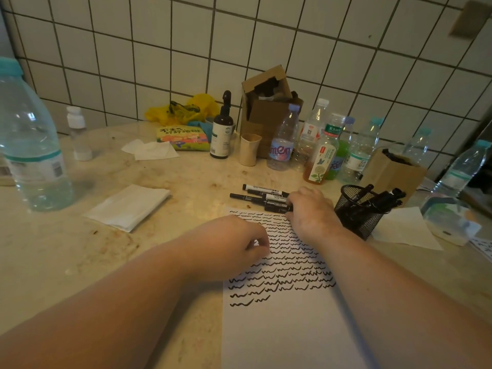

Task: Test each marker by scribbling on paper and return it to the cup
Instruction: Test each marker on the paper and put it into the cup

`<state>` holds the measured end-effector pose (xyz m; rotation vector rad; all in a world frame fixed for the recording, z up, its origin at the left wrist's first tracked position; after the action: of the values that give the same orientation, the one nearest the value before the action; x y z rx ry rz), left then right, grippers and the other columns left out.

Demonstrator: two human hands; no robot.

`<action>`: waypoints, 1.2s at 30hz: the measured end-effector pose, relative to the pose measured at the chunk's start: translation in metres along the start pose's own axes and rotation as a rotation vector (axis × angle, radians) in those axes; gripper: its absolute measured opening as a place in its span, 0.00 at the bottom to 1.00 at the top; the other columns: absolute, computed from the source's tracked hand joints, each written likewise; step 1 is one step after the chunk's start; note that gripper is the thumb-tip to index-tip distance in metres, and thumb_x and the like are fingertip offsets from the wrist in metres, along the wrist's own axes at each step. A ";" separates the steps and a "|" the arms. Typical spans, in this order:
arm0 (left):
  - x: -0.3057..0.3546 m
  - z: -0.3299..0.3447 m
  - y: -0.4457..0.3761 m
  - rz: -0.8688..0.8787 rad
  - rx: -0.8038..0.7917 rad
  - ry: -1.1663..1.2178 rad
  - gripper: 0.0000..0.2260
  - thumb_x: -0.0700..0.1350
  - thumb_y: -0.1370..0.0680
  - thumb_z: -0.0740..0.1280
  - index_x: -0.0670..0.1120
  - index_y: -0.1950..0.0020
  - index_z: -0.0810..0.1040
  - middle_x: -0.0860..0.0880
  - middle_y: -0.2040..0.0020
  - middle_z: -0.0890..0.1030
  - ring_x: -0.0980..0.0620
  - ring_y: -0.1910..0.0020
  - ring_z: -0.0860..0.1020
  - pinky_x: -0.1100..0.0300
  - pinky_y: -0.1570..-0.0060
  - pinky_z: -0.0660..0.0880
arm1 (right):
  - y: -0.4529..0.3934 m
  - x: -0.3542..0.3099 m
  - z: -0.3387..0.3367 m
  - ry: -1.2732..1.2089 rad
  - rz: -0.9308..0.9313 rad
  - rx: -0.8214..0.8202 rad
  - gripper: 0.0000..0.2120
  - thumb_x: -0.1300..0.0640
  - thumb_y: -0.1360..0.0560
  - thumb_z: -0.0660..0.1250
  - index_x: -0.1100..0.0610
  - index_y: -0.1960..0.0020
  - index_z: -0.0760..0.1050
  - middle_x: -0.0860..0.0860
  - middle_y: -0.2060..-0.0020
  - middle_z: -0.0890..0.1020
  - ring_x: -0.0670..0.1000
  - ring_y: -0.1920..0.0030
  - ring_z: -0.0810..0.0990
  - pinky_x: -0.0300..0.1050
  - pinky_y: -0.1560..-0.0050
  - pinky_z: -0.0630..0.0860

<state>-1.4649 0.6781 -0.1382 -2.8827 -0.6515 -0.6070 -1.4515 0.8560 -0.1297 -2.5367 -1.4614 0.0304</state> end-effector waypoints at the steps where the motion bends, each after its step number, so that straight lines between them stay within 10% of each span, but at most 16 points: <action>1: 0.000 0.000 0.000 0.001 0.000 -0.003 0.11 0.56 0.18 0.61 0.58 0.39 0.79 0.56 0.49 0.82 0.58 0.53 0.78 0.56 0.48 0.80 | 0.001 0.000 0.000 0.011 0.000 0.003 0.14 0.50 0.21 0.68 0.51 0.37 0.78 0.49 0.45 0.76 0.54 0.40 0.72 0.53 0.38 0.72; 5: 0.000 -0.001 0.001 -0.002 -0.001 -0.004 0.11 0.55 0.18 0.61 0.58 0.39 0.79 0.56 0.48 0.82 0.58 0.52 0.79 0.55 0.47 0.80 | 0.011 0.000 -0.011 -0.046 0.045 0.051 0.14 0.48 0.22 0.68 0.51 0.38 0.79 0.50 0.43 0.76 0.53 0.39 0.71 0.50 0.38 0.72; 10: -0.001 -0.001 0.001 -0.010 -0.002 0.034 0.11 0.56 0.18 0.62 0.58 0.40 0.79 0.56 0.50 0.83 0.58 0.53 0.79 0.55 0.48 0.80 | 0.053 0.007 -0.036 -0.672 0.188 -0.005 0.06 0.50 0.23 0.70 0.51 0.49 0.79 0.47 0.59 0.83 0.48 0.58 0.80 0.43 0.62 0.72; 19: 0.016 -0.010 0.004 0.107 0.112 0.162 0.11 0.57 0.21 0.67 0.59 0.40 0.81 0.58 0.55 0.81 0.62 0.57 0.77 0.63 0.58 0.74 | 0.134 -0.002 -0.024 -1.670 0.208 -0.132 0.09 0.58 0.20 0.66 0.61 0.51 0.83 0.62 0.62 0.86 0.56 0.64 0.84 0.50 0.58 0.77; 31: 0.016 0.004 0.022 0.176 -0.380 0.501 0.12 0.54 0.20 0.62 0.54 0.59 0.81 0.53 0.66 0.73 0.55 0.67 0.69 0.61 0.63 0.68 | 0.138 0.013 -0.029 -1.694 -0.022 0.053 0.10 0.63 0.32 0.62 0.62 0.68 0.81 0.59 0.75 0.78 0.53 0.76 0.76 0.40 0.75 0.71; 36: -0.005 -0.009 0.005 0.011 -0.073 0.326 0.12 0.57 0.18 0.62 0.55 0.53 0.83 0.55 0.61 0.80 0.55 0.62 0.77 0.57 0.54 0.77 | 0.141 0.019 -0.021 -1.618 0.073 -0.047 0.09 0.63 0.28 0.66 0.59 0.66 0.81 0.59 0.75 0.78 0.54 0.74 0.75 0.40 0.75 0.69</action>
<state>-1.4697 0.6697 -0.1323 -2.7537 -0.5738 -1.0884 -1.3187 0.8005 -0.1353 -2.3870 -1.5452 2.4587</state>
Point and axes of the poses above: each hand's wrist, its own y-axis away from the middle knuckle, its own z-axis out of the palm, x = y × z, the point moved 7 cm from there along -y, towards the middle knuckle
